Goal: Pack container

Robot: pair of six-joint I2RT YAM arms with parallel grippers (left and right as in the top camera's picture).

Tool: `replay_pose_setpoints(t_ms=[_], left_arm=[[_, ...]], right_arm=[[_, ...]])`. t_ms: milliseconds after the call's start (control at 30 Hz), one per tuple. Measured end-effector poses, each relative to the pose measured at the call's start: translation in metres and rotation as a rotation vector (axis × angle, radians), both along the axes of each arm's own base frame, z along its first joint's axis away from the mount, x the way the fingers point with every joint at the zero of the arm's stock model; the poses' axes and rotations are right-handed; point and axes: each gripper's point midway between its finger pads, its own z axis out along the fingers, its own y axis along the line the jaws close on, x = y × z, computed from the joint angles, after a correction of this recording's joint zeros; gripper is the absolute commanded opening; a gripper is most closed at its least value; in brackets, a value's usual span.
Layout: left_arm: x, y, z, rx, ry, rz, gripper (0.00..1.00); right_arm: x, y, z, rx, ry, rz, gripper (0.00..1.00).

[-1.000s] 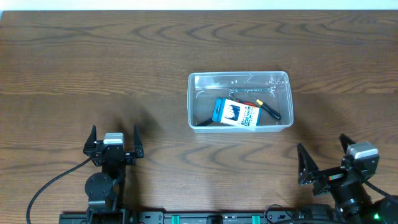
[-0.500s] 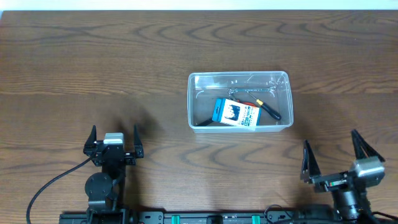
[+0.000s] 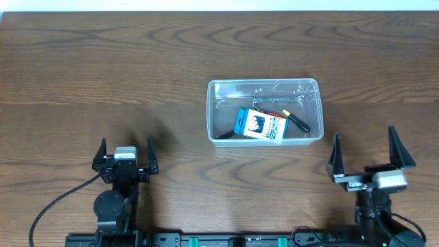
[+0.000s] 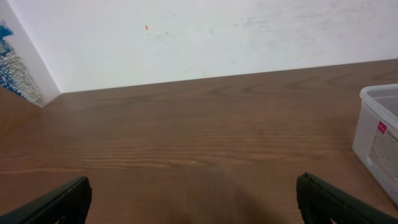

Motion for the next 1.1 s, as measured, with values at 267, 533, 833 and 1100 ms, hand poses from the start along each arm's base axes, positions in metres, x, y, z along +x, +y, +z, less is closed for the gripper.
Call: replay_pose_setpoints(t_ms=[267, 533, 833, 1100], left_arm=[[0.0, 0.0, 0.0, 0.0, 0.0, 0.0, 0.98], [0.0, 0.0, 0.0, 0.0, 0.0, 0.0, 0.98], [0.0, 0.0, 0.0, 0.0, 0.0, 0.0, 0.98], [0.0, 0.0, 0.0, 0.0, 0.0, 0.0, 0.98]], right_arm=[[0.009, -0.001, -0.019, -0.001, -0.07, -0.013, 0.99], [0.015, -0.004, -0.041, 0.004, -0.081, -0.03, 0.99], [0.021, -0.008, -0.052, 0.011, -0.041, -0.052, 0.99], [0.038, -0.008, -0.102, -0.002, 0.174, -0.062, 0.99]])
